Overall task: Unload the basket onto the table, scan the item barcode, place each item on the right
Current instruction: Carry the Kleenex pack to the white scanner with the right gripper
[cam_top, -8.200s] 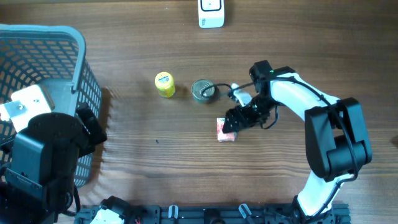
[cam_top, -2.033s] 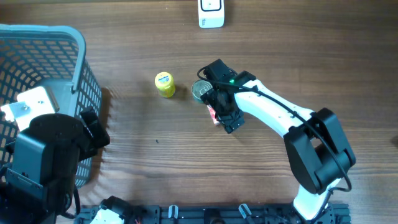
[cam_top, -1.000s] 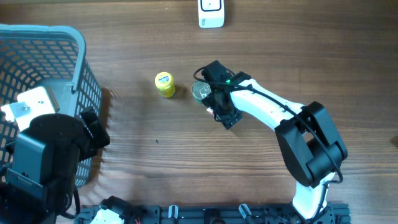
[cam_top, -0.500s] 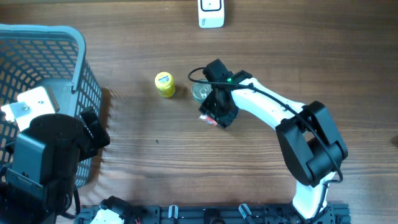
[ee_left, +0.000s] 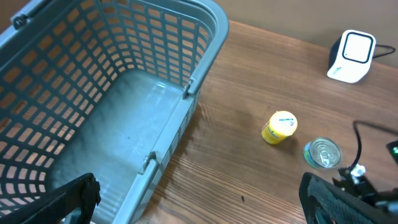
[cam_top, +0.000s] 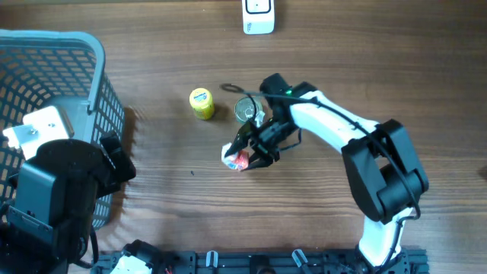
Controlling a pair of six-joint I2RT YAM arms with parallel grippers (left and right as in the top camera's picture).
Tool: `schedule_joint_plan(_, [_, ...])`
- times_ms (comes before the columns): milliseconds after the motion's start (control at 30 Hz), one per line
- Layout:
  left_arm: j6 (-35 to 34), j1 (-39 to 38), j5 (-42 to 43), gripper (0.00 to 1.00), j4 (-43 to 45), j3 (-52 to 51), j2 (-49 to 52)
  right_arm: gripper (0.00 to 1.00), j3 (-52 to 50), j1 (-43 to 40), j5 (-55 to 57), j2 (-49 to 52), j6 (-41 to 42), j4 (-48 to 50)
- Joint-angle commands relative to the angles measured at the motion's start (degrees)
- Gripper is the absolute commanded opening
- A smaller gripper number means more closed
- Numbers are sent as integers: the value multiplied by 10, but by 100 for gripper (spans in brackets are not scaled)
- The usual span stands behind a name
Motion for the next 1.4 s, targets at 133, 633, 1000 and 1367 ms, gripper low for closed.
schedule_joint_plan(133, [-12, -2, 11, 100, 0, -1, 0, 51, -2, -32, -142, 9, -12, 0])
schedule_joint_plan(633, [-12, -2, 11, 100, 0, -1, 0, 53, -2, -34, -136, 9, -27, 73])
schedule_joint_plan(1000, [-12, -2, 11, 100, 4, -1, 0, 53, -1, -51, -89, 9, 31, 566])
schedule_joint_plan(1367, [-12, -2, 11, 100, 7, -1, 0, 46, -1, -78, 349, 9, -204, 651])
